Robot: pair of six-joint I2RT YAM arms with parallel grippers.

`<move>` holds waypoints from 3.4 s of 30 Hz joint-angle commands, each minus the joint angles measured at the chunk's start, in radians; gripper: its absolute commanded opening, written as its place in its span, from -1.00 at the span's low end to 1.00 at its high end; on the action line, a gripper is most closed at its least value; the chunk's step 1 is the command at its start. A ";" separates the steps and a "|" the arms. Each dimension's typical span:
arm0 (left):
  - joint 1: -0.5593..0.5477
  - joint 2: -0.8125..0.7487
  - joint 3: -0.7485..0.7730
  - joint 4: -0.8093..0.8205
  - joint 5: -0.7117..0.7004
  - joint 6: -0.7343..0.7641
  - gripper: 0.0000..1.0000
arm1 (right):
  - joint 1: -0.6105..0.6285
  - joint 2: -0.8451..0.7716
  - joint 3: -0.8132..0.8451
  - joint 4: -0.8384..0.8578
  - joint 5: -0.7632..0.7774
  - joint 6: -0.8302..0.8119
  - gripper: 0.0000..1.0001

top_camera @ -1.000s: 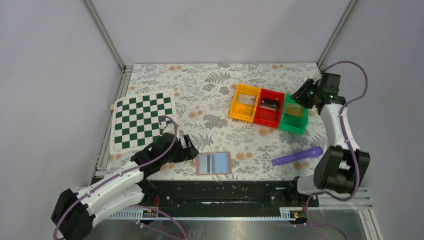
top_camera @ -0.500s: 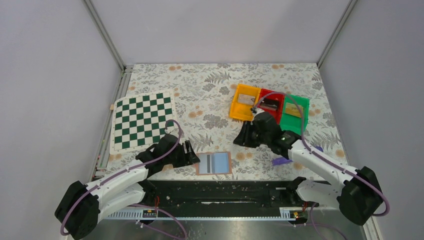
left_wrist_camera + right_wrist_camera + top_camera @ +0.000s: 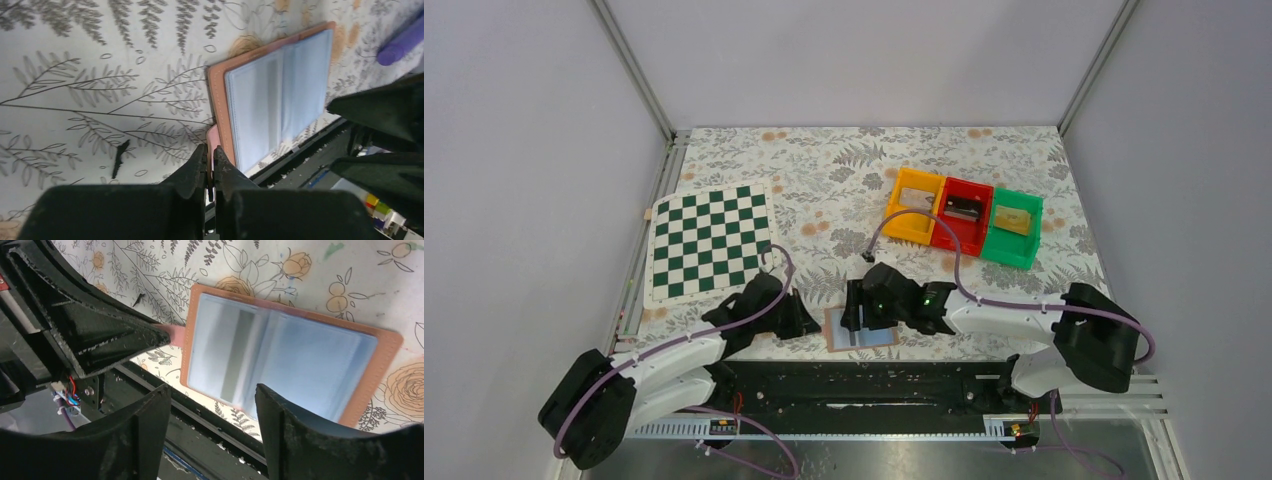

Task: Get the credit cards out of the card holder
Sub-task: Remove the credit card from the card holder.

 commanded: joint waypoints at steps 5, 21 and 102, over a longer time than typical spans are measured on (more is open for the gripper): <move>0.005 -0.113 -0.045 0.223 0.127 -0.077 -1.00 | 0.097 0.052 0.110 -0.036 0.223 -0.033 0.49; 0.004 -0.181 -0.067 0.250 0.146 -0.108 -1.00 | 0.139 0.128 0.151 -0.079 0.278 -0.044 0.30; -0.104 0.111 -0.001 0.430 -0.040 -0.107 -0.18 | -0.148 0.038 -0.212 0.256 -0.091 -0.087 -0.69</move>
